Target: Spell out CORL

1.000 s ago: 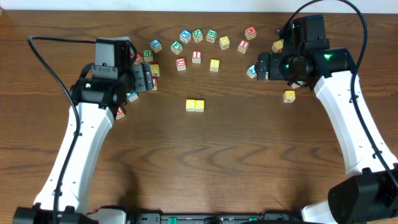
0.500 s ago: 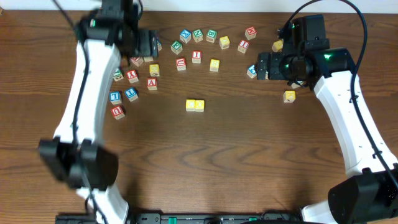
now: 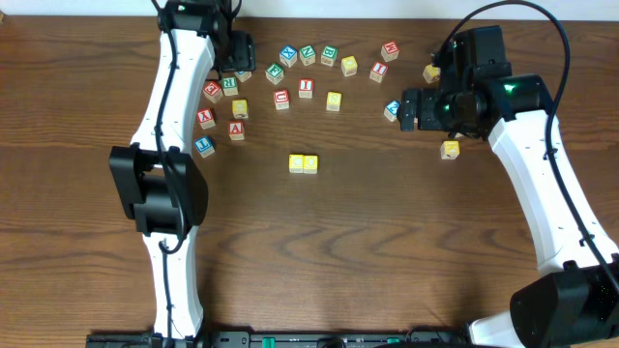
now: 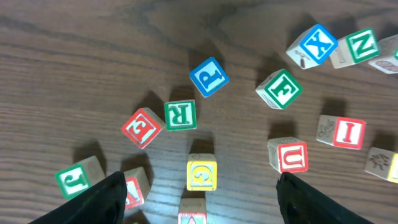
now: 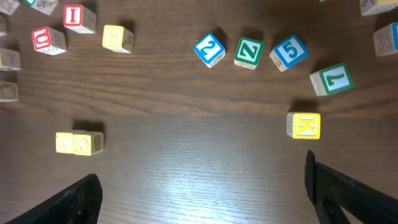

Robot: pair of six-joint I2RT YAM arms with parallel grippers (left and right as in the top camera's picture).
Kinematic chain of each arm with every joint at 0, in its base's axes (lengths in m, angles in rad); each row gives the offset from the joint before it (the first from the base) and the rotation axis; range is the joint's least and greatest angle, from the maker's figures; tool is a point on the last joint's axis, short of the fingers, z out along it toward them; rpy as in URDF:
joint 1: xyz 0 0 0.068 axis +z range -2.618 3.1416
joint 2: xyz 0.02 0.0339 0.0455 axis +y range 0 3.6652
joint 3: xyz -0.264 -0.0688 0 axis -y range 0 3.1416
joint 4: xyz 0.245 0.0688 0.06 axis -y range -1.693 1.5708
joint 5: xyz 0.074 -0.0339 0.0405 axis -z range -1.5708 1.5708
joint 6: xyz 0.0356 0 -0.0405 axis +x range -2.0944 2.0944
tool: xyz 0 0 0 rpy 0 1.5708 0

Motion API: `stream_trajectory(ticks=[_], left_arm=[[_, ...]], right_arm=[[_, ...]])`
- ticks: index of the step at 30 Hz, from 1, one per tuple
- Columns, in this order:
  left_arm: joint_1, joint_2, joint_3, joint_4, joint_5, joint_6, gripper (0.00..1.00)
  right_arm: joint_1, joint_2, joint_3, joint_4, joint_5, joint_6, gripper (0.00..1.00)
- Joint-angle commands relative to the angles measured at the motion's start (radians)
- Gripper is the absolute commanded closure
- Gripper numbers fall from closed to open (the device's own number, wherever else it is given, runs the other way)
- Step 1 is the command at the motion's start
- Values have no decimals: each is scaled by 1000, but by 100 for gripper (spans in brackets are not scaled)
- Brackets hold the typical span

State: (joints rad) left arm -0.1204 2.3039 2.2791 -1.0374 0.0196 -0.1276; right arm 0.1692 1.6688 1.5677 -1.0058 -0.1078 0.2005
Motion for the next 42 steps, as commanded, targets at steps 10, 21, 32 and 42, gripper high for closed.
stream_trajectory(ticks=[10, 21, 32, 42], left_arm=[[3, 113, 27, 140, -61, -21, 24], [3, 204, 27, 161, -119, -81, 30], [3, 240, 21, 138, -118, -85, 46], [4, 240, 13, 139, -119, -84, 46]], right_arm=[[-8, 9, -3, -28, 0, -3, 1], [-1, 9, -6, -32, 0, -3, 1], [3, 9, -6, -35, 0, -3, 1], [3, 9, -6, -35, 1, -3, 1]])
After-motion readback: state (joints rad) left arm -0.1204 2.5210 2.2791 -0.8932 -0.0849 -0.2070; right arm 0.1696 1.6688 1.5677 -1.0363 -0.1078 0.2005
